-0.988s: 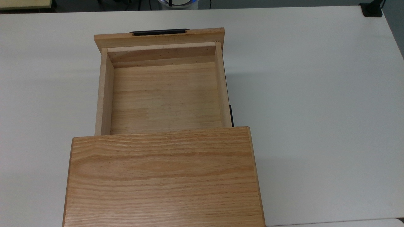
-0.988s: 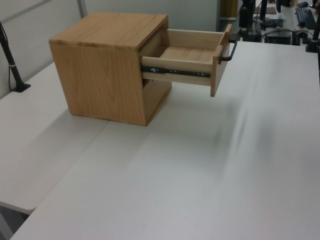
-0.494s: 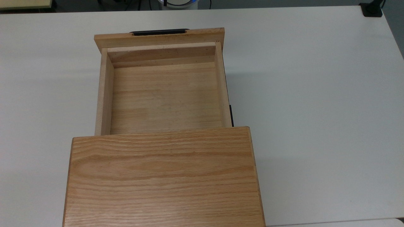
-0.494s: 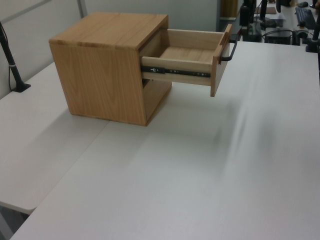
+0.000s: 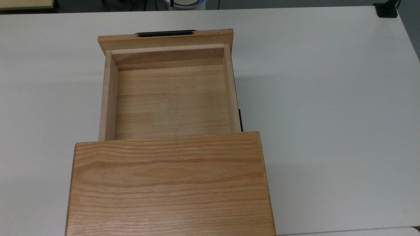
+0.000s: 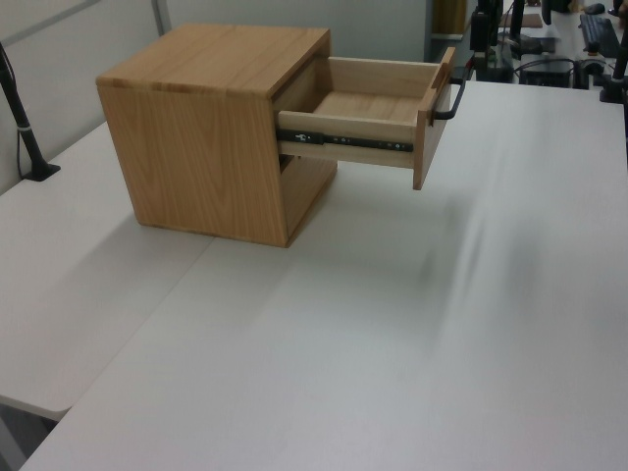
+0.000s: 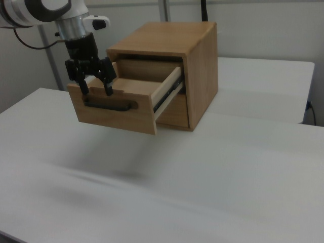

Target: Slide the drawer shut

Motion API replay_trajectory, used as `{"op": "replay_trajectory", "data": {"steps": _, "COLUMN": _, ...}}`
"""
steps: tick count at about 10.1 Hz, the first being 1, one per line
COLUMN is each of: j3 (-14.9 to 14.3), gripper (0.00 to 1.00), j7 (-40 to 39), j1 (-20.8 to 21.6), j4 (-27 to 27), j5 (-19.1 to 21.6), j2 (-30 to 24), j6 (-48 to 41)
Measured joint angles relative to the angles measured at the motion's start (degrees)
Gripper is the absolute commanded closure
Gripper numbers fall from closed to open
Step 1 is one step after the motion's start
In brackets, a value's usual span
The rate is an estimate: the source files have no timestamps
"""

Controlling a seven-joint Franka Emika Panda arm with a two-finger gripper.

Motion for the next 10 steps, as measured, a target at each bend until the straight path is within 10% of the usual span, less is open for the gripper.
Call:
{"op": "replay_trajectory", "data": {"steps": 3, "j3": 0.0, "gripper": 0.06, "j7": 0.0, "j1": 0.1, "j4": 0.0, "j5": 0.0, "j2": 0.0, "j6": 0.0}}
{"op": "replay_trajectory", "data": {"steps": 7, "j3": 0.9, "gripper": 0.87, "j7": -0.8, "j1": 2.8, "j4": -1.5, "j5": 0.3, "j2": 0.1, "j6": -8.9}}
{"op": "replay_trajectory", "data": {"steps": 10, "j3": 0.6, "gripper": 1.00, "j7": -1.6, "j1": 2.4, "j4": -2.5, "j5": 4.6, "j2": 0.1, "j6": -8.8}}
